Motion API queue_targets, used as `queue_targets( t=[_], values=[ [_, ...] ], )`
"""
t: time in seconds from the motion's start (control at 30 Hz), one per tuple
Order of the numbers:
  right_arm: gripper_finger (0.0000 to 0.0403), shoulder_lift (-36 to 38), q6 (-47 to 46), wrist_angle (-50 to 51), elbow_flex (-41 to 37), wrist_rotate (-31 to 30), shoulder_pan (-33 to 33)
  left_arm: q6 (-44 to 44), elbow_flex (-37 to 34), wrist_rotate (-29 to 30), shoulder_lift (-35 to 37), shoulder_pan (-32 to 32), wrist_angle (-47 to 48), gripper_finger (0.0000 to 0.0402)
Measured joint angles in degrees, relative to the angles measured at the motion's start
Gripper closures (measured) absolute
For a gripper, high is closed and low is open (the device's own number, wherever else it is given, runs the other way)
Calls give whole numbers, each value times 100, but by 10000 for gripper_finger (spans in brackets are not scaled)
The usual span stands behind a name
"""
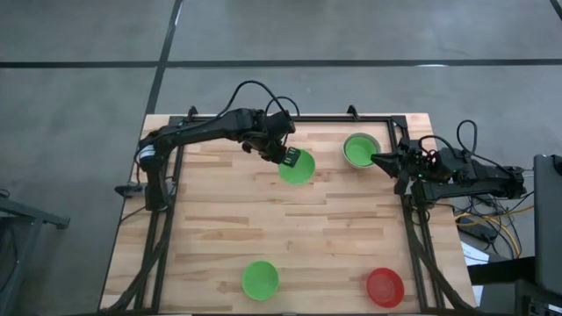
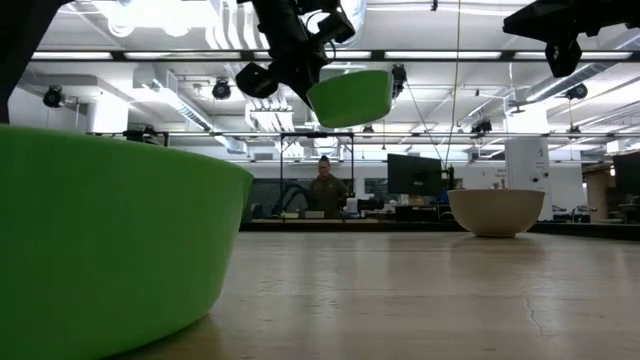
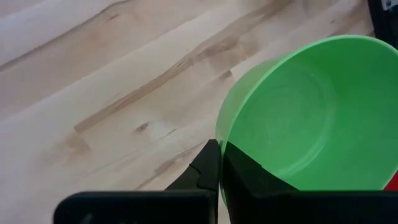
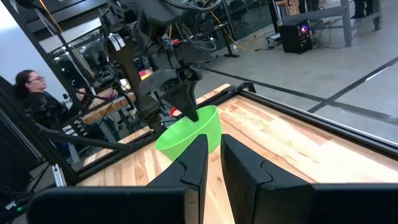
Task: Nest bowls inside each other
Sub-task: Stack the top green bowl on top of the green bowl
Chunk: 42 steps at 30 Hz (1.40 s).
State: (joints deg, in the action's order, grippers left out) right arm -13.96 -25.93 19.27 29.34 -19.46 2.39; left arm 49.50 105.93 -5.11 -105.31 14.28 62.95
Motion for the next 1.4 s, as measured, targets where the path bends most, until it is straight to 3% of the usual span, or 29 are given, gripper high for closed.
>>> queue_targets(
  t=[0.63,0.97,1.4],
  values=[
    [360,0,0,0,0,0,0,-391,-17,-6,-59,53,-324,392],
    [360,0,0,0,0,0,0,-630,-20,-305,-58,118,-163,392],
    [360,0,1,1,0,0,0,-982,-20,17,71,125,261,392]
  ],
)
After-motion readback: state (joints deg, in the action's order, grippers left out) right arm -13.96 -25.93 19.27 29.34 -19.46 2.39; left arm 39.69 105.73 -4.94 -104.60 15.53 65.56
